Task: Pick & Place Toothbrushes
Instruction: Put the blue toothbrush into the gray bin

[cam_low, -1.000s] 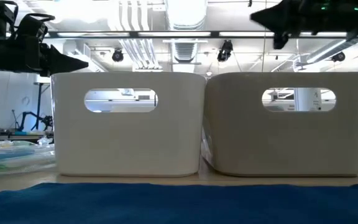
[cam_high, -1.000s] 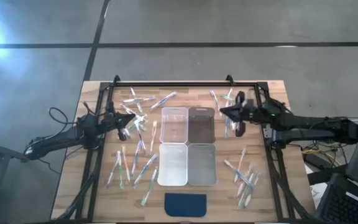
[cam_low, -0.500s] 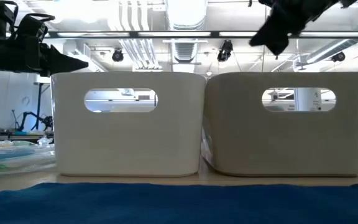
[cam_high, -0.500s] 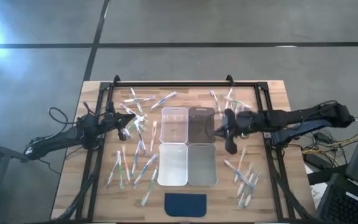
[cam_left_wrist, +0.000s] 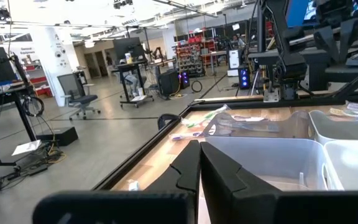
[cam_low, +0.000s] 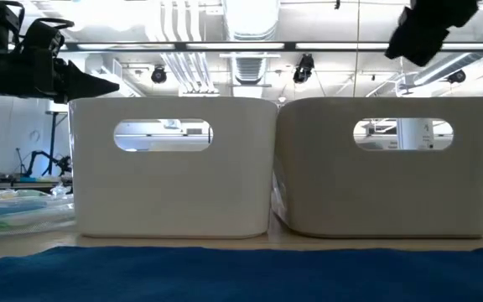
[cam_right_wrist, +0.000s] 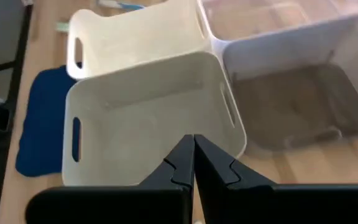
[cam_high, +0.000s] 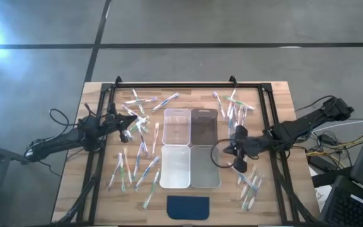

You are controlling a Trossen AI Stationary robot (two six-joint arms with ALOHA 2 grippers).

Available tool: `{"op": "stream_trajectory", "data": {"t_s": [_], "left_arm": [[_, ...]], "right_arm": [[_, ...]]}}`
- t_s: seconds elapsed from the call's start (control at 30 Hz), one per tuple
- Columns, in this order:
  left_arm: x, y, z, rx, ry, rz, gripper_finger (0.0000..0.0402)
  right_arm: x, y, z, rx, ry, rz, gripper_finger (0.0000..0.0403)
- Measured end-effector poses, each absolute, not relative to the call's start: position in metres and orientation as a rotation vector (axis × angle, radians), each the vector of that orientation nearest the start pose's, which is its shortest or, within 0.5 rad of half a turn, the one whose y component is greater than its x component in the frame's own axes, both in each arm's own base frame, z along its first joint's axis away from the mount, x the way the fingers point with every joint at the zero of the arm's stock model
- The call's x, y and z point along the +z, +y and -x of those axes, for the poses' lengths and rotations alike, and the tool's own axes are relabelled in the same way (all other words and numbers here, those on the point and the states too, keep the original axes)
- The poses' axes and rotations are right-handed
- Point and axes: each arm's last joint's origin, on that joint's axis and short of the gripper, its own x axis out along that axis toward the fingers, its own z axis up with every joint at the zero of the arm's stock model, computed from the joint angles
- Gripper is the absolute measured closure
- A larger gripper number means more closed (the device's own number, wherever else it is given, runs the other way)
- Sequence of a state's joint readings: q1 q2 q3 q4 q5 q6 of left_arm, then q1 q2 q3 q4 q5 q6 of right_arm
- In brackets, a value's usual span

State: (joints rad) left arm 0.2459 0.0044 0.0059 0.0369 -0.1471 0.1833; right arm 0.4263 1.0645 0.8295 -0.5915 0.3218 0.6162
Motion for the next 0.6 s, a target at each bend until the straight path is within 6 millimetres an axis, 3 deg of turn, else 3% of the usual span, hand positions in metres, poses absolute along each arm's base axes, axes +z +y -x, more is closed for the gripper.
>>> {"op": "stream_trajectory", "data": {"t_s": [0.6], "left_arm": [[0.169,0.028,-0.093,0.396,-0.003,-0.183,0.0385]], "right_arm": [[0.22,0.122,-0.16,-0.394,1.174,-0.605,0.0394]]}}
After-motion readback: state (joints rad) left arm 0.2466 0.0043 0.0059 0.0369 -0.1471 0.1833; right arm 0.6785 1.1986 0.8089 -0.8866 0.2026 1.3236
